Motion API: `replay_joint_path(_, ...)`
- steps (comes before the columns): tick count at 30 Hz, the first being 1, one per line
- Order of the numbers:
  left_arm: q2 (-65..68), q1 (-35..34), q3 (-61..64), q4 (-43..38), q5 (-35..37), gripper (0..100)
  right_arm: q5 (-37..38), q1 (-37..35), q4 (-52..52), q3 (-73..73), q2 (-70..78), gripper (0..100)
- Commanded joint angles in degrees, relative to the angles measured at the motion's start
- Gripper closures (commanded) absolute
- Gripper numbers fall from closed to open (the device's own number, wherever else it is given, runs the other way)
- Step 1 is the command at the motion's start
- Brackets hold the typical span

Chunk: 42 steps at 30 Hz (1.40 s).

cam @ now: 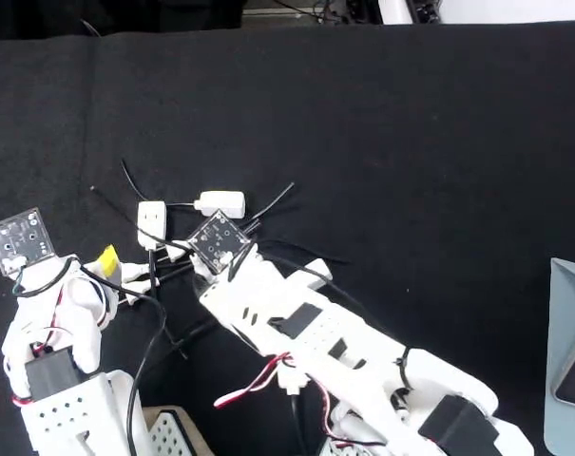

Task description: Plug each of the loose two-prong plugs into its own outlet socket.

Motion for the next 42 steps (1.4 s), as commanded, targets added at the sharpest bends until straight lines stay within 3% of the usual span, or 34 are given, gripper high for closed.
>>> replay_joint_path(1, -0.62, -0.66, -2.15, -1.32, 0.18, 73, 0.53, 1.32, -0.70, 0.66, 0.57, 98.7)
replay_joint_path(7, -0.62, -0.66, -2.15, -1.32, 0.18, 73, 7.03, 1.41, -0.70, 3.03, 0.66, 98.7)
replay_joint_path(11, -0.62, -0.04, -2.24, -1.32, 0.35, 73, 7.56, 2.37, -0.70, 3.30, 0.66, 98.7)
replay_joint_path(21, -0.44, 16.40, 5.41, -15.74, 0.18, 73, 7.30, 2.46, -0.70, 3.47, 0.57, 98.7)
replay_joint_path(27, -0.44, 22.20, 5.93, -16.35, 0.09, 73, 7.30, 2.46, -0.70, 4.00, 0.31, 98.7)
replay_joint_path(33, -0.26, 26.86, 8.31, -15.91, -4.75, 73, 7.30, 2.46, -0.70, 4.18, 0.22, 98.7)
replay_joint_path(42, -0.09, 27.82, 10.33, -15.91, -5.98, 73, 7.30, 2.46, -0.88, 4.18, 0.22, 98.7)
